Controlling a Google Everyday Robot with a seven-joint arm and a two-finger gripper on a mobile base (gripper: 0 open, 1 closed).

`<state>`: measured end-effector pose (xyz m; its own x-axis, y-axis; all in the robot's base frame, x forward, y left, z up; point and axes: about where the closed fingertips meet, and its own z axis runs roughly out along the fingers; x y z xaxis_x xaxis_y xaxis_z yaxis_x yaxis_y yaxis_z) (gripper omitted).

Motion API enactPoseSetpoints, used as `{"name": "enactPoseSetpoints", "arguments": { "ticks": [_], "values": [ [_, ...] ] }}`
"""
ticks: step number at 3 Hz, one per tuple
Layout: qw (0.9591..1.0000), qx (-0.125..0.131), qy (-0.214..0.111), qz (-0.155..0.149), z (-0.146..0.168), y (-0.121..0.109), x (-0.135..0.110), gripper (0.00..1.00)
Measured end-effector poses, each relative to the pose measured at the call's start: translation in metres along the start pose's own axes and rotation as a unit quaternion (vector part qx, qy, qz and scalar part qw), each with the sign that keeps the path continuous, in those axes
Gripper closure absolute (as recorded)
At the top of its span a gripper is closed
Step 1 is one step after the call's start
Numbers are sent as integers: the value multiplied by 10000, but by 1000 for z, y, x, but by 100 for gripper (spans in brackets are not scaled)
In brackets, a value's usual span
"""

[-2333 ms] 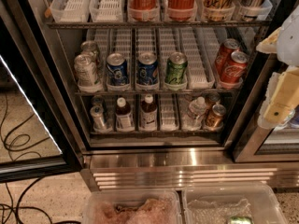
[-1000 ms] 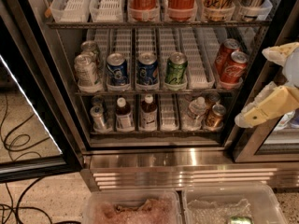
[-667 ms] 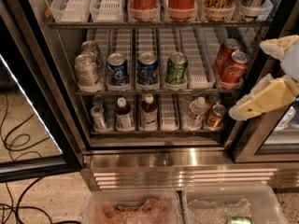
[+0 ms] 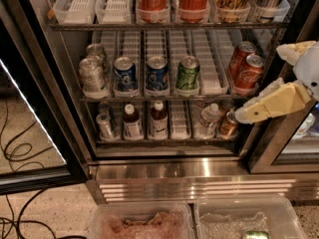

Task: Pick green can from middle shelf of fridge

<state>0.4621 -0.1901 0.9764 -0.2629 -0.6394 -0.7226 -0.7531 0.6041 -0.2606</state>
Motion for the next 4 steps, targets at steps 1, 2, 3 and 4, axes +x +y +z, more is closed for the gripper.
{"name": "enactPoseSetpoints", "arguments": {
  "ticks": [1,2,3,4],
  "values": [
    [9952,200,-527,802,21,14,-7,0],
    [9832,467,-1135,1347,40,14,-20,0],
    [9755,769,-1395,1516,35,-2,-33,0],
    [9755,770,-1395,1516,35,-2,-33,0]
  ]
}}
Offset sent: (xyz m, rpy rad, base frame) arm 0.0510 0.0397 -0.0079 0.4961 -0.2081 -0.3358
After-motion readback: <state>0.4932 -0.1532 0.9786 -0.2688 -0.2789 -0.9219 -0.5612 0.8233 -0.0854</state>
